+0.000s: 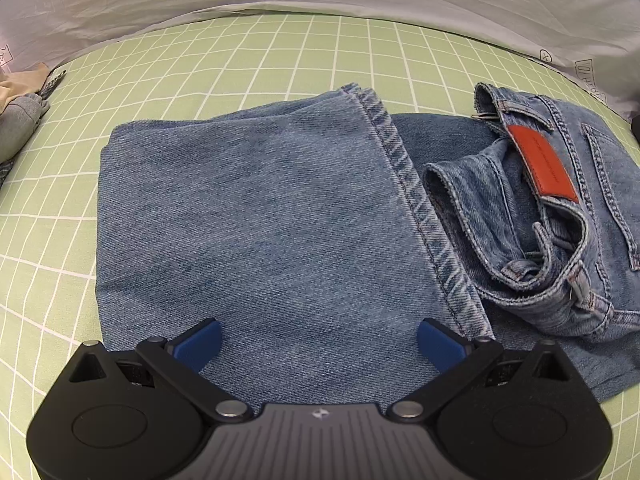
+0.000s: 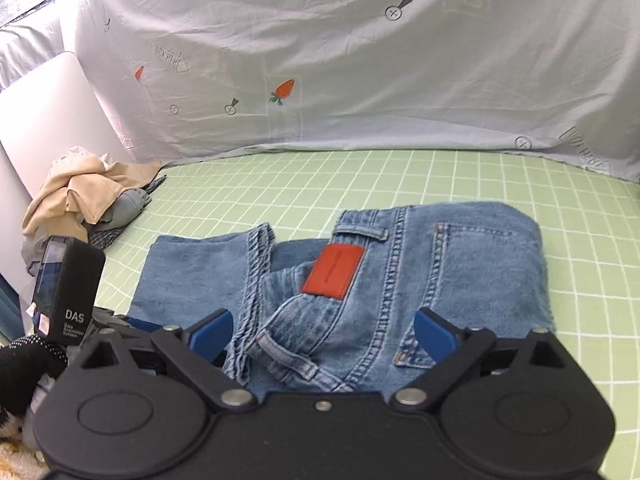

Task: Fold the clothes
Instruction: 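Grasp the folded waistband end with the right gripper and fold it over the stack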

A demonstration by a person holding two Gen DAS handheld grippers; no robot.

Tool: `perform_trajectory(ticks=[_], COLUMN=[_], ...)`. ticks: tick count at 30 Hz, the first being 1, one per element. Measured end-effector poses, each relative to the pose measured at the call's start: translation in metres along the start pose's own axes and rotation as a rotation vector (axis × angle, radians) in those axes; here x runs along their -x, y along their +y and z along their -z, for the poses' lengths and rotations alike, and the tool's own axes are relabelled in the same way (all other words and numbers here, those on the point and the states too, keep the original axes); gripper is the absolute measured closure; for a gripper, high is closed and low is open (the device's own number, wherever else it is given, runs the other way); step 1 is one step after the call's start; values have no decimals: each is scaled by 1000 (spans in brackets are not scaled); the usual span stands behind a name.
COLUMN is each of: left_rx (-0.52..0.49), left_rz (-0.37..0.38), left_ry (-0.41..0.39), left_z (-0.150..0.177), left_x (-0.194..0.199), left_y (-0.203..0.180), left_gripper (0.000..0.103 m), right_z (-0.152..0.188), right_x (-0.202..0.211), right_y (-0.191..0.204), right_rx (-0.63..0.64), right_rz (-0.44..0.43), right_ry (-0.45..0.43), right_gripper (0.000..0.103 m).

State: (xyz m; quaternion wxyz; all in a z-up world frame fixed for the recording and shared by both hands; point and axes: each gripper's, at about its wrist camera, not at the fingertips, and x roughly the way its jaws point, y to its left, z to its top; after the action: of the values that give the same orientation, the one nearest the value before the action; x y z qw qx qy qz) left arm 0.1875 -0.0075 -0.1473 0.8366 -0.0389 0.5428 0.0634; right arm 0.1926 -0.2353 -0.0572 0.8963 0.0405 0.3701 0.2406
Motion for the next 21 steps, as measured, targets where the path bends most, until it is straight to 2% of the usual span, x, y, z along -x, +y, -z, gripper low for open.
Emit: perform_trajectory(ticks=[1, 4, 7, 10, 13, 17, 20, 21], left_rx=[0, 0, 0, 0, 0, 1, 1, 1], left_rz=[0, 0, 0, 0, 0, -1, -1, -1], left_ry=[0, 0, 1, 3, 7, 10, 11, 12], left_z=[0, -2, -3, -3, 3, 2, 3, 3], left_x=[0, -2, -3, -3, 4, 3, 4, 4], left_y=[0, -1, -2, -3, 1, 1, 2, 2], left_gripper=[0, 0, 0, 0, 0, 0, 0, 0], right_z=[-2, -7, -4, 5, 14, 24, 24, 24], right_x=[1, -4, -17, -30, -39, -52, -57, -56], right_y=[-4, -39, -82, -114, -133, -136, -125, -124], right_rx=[-11, -153, -289, -342, -372, -414, -385, -397], right_rz=[29, 96, 169, 239, 225, 122, 129, 126], right_ry=[-15, -33, -17, 31, 84, 122, 104, 100], right_gripper=[4, 3, 3, 3, 3, 4, 4, 8])
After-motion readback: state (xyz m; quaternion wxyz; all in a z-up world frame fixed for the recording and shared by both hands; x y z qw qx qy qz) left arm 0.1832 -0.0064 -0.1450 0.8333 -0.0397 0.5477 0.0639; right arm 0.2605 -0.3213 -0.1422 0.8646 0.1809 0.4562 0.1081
